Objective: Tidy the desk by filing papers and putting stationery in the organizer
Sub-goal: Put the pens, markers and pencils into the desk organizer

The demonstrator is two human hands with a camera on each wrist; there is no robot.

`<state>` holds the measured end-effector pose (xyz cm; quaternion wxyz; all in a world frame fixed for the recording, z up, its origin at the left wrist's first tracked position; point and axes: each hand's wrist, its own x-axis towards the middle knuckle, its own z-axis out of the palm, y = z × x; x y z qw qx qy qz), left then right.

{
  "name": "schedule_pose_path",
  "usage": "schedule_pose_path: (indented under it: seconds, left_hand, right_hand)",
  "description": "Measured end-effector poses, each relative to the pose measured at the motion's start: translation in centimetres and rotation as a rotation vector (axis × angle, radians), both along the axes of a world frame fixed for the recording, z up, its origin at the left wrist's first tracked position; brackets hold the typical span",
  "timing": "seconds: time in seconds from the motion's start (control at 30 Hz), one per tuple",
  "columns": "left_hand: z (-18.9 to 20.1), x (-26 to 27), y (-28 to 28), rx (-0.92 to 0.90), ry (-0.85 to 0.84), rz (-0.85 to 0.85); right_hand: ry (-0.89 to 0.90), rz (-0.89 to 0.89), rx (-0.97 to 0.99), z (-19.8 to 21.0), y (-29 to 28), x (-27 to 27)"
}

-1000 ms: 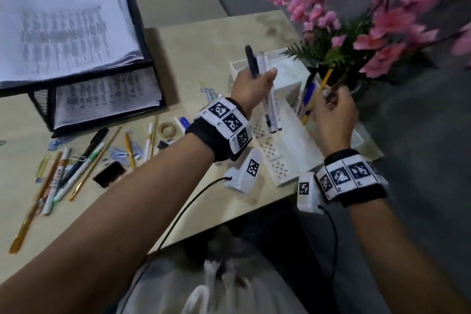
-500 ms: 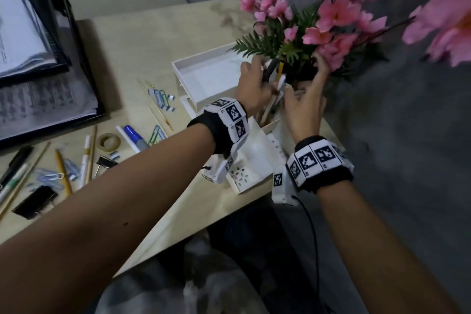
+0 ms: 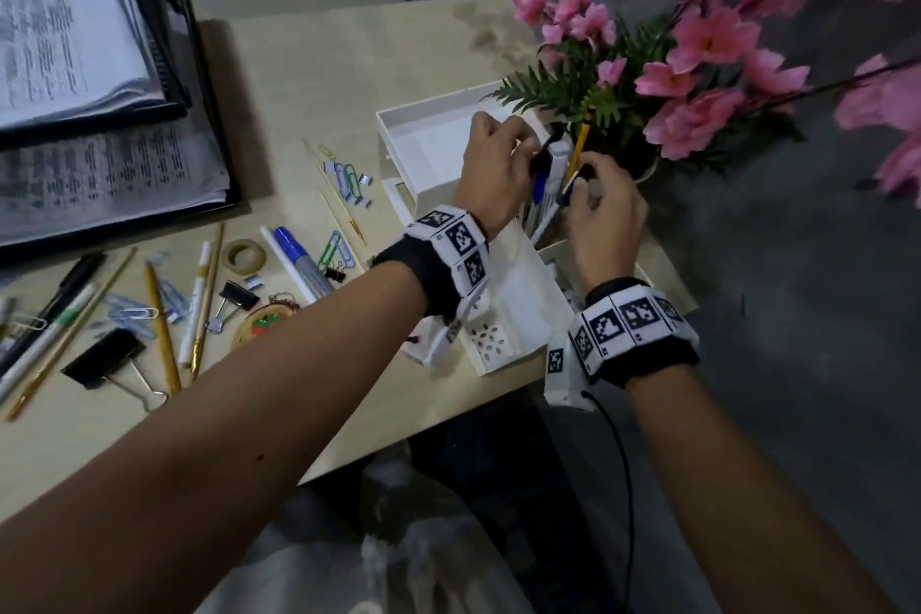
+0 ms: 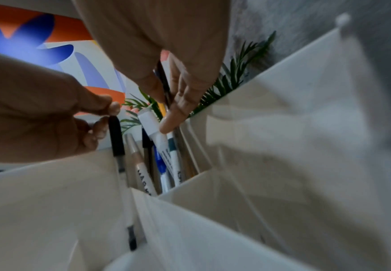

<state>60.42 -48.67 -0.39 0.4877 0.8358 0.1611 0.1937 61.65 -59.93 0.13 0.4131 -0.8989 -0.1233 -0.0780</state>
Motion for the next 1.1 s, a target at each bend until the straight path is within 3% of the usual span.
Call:
schedule_pose_path:
  seconds: [0.27, 0.4, 0.53, 0.67, 0.8, 0.87, 1.0, 1.1]
  left_hand:
    - [1.6, 0.1, 2.0, 0.264, 0.117, -0.106]
    - [2.2, 0.2, 2.8, 0.162, 0.130, -0.164]
    - [2.9, 0.6, 3.7, 0.138, 0.197, -0.255]
    - [3.5, 0.6, 4.3, 0.094, 0.114, -0.248]
    - [3.6, 0.7, 4.5, 0.020, 0.021, -0.153]
    - [3.2, 0.7, 4.3, 0.096, 0.084, -0.167]
    - [1.6, 1.3, 2.7, 0.369, 0.281, -0.281]
    - [1.4, 2.0, 1.8, 0.389, 0.284, -0.246]
  right_hand:
    - [-0.033, -0.033, -0.011, 0.3, -0.7, -1.2]
    - [-0.070, 0.051, -0.080, 0.0, 0.9, -2.9]
    - [0.201, 0.123, -0.223, -0.8, 3.1, -2.4]
    - [0.272, 0.042, -0.137, -0.2, 4.4, -1.6]
    - [0.119, -0.080, 0.017, 1.9, 3.1, -1.1]
    - [0.061, -0.148, 0.081, 2.9, 2.1, -1.2]
    - [0.029, -0.076, 0.050, 3.5, 1.0, -1.4]
    - [0.039, -0.029, -0.007, 2.8, 1.2, -0.4]
